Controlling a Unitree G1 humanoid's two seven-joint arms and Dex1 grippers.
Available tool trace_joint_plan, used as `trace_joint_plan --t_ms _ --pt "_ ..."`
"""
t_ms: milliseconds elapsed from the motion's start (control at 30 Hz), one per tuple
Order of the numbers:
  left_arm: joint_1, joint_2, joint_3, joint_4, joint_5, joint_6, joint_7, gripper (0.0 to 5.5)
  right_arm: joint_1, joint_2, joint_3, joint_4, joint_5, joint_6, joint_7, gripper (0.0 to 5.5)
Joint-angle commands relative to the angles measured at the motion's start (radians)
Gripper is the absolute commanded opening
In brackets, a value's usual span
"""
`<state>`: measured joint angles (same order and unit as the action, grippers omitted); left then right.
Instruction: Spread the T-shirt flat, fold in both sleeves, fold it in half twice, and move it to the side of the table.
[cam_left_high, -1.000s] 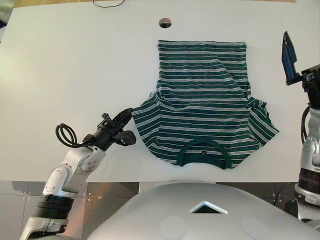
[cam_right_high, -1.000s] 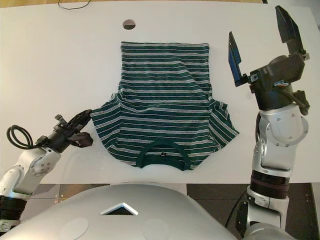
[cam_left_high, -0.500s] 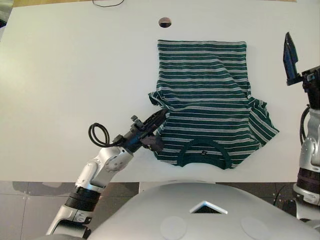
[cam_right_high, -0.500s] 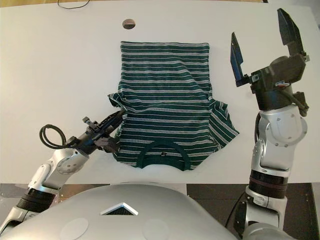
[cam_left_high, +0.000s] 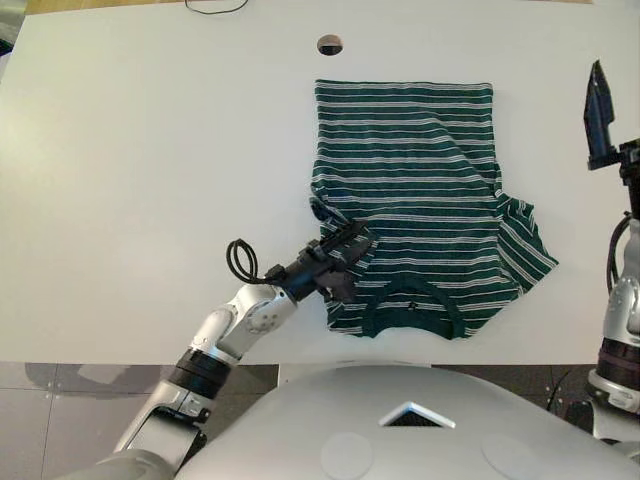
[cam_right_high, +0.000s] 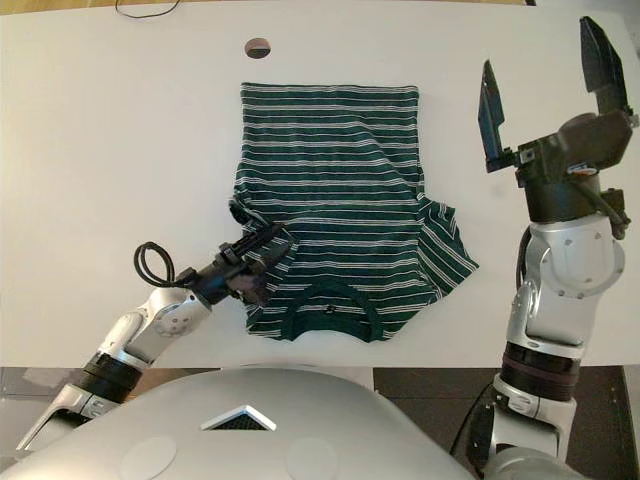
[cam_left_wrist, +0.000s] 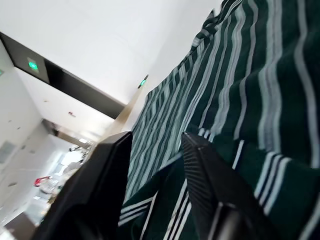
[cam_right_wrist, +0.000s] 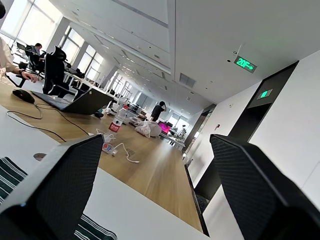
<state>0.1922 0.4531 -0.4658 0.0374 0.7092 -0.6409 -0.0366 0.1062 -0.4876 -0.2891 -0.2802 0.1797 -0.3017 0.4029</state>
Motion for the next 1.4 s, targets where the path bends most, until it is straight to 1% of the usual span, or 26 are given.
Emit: trace_joint_plan --t_ms 33,133,267,400,467,533,733,833,900,1167,1300,1400 --pt "0.029 0.013 0.062 -0.038 -0.061 0.013 0.018 2.38 0.076 -0.112 -0.098 0.028 -0.133 -0.008 0.01 3.93" --pt "0.013 0.0 0.143 -0.102 -0.114 0.007 0.061 2.38 0.229 -0.233 -0.205 0.09 -0.322 -0.099 0.034 3.93" --pt "0.006 -0.002 0.209 -0.143 -0.111 0.005 0.095 2.38 0.391 -0.288 -0.256 0.125 -0.402 -0.171 0.076 3.93" --pt "0.045 0.009 0.259 -0.237 -0.162 -0.01 0.085 2.38 0.586 -0.355 -0.237 0.234 -0.611 -0.257 0.085 3.93" --pt "0.05 0.003 0.305 -0.294 -0.227 -0.004 0.082 2.38 0.712 -0.351 -0.213 0.22 -0.708 -0.261 0.106 3.93" --pt "0.035 -0.005 0.347 -0.3 -0.266 0.01 0.086 2.38 0.771 -0.323 -0.18 0.145 -0.761 -0.254 0.111 3.93" --pt "0.0 -0.015 0.396 -0.243 -0.265 0.019 0.085 2.38 0.76 -0.273 -0.073 0.017 -0.867 -0.203 0.065 3.93" --pt "-0.004 -0.014 0.417 -0.233 -0.279 0.022 0.077 2.38 0.681 -0.242 0.033 0.025 -0.937 -0.171 0.019 3.93" --pt "-0.009 -0.015 0.417 -0.224 -0.282 0.018 0.071 2.38 0.63 -0.226 0.076 0.045 -0.981 -0.144 -0.025 3.93" --pt "0.002 -0.018 0.417 -0.221 -0.288 0.015 0.054 2.38 0.597 -0.248 0.123 0.089 -1.008 -0.089 -0.112 3.93" --pt "0.013 -0.019 0.423 -0.225 -0.295 0.015 0.045 2.38 0.618 -0.278 0.09 0.095 -0.998 -0.071 -0.125 3.93" --pt "0.018 -0.026 0.417 -0.227 -0.294 0.016 0.043 2.38 0.613 -0.293 0.097 0.105 -0.995 -0.07 -0.136 3.93"
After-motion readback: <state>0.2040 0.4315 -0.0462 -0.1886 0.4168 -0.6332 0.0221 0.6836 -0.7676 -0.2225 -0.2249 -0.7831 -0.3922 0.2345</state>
